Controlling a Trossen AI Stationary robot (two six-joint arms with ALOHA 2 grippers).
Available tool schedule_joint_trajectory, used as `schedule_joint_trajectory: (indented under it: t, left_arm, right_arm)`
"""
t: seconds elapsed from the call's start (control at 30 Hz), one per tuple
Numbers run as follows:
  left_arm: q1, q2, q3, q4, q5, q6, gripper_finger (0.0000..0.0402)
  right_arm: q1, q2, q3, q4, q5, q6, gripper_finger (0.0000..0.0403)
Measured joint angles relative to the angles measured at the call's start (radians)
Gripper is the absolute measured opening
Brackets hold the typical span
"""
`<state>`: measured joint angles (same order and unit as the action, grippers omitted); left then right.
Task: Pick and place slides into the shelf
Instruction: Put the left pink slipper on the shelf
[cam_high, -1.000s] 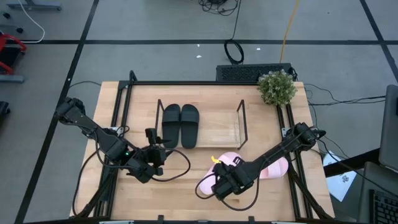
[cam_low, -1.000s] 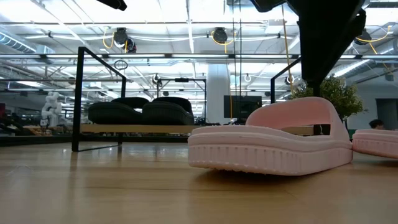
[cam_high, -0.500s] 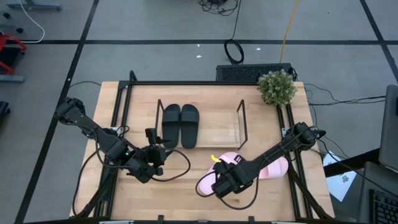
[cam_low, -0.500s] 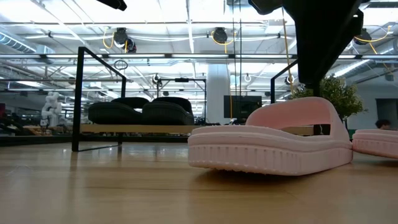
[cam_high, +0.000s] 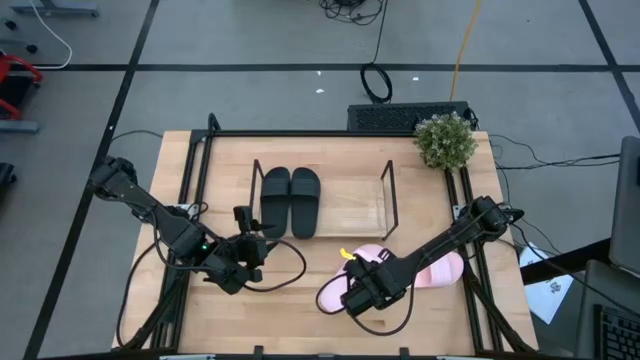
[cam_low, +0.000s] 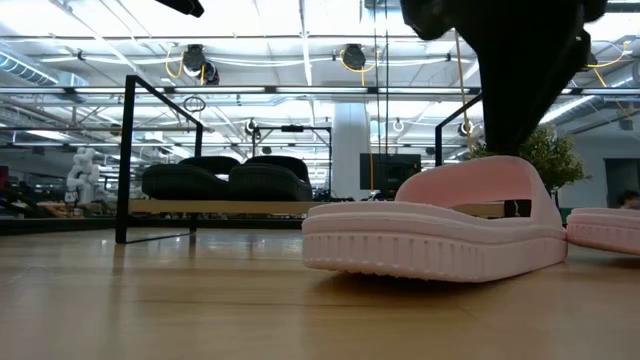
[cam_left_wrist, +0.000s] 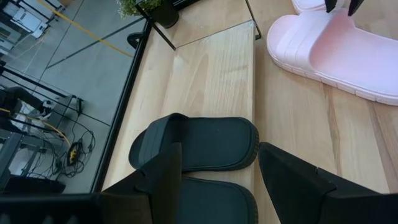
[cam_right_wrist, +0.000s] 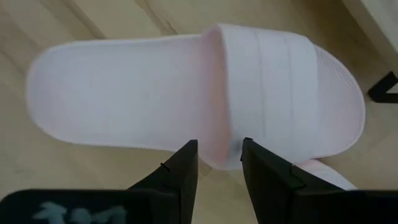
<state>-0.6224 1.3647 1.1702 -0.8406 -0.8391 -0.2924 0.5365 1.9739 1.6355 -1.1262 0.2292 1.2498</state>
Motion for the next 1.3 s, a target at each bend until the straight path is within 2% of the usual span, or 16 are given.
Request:
schedule_joint_trajectory:
  t: [1.03, 1.3]
  left_arm:
    - [0.000, 0.000, 0.000, 0.004, 0.000, 0.000, 0.0216]
    - [0.000, 0.000, 0.000, 0.004, 0.000, 0.000, 0.0216]
  right_arm:
    - [-0.007, 0.000, -0.034, 0.006, 0.003, 0.086, 0.0116]
    - [-0.007, 0.000, -0.058, 0.013, 0.006, 0.091, 0.0080]
